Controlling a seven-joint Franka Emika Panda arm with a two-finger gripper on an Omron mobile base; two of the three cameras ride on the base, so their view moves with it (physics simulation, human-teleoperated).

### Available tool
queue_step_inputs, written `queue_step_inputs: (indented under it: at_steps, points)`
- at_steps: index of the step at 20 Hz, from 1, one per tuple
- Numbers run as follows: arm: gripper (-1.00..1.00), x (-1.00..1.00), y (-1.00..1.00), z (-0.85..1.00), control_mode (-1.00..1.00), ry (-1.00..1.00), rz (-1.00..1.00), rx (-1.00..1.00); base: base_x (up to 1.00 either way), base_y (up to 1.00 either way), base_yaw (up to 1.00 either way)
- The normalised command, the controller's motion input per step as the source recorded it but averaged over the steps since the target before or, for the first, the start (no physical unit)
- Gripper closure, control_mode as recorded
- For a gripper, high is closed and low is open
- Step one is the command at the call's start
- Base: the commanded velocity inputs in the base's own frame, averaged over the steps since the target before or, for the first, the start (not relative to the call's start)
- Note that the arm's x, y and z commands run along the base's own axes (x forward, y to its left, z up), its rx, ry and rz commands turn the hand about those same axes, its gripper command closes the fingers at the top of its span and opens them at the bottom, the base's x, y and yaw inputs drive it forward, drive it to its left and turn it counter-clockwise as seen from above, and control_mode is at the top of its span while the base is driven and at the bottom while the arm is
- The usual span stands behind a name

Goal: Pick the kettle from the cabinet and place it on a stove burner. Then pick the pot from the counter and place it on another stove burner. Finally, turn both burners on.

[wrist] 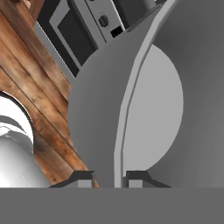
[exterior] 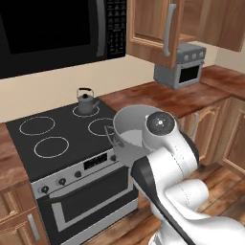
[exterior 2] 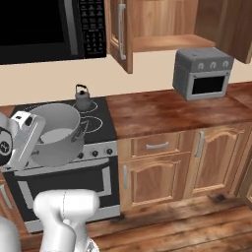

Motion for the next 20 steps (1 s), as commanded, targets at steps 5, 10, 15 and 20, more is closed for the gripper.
queue_step_inputs:
  at_steps: [5,10,15,20]
  points:
    - [1.0,0.0,0.0,0.0,1.0,0.0,0.0,0.0,0.22,0.57,-0.18]
    - [1.0,0.0,0.0,0.0,1.0,0.0,0.0,0.0,0.23,0.45,-0.15]
    - [1.0,0.0,0.0,0.0,1.0,0.0,0.0,0.0,0.27,0.06,-0.02]
    - [1.0,0.0,0.0,0.0,1.0,0.0,0.0,0.0,0.24,0.0,0.0]
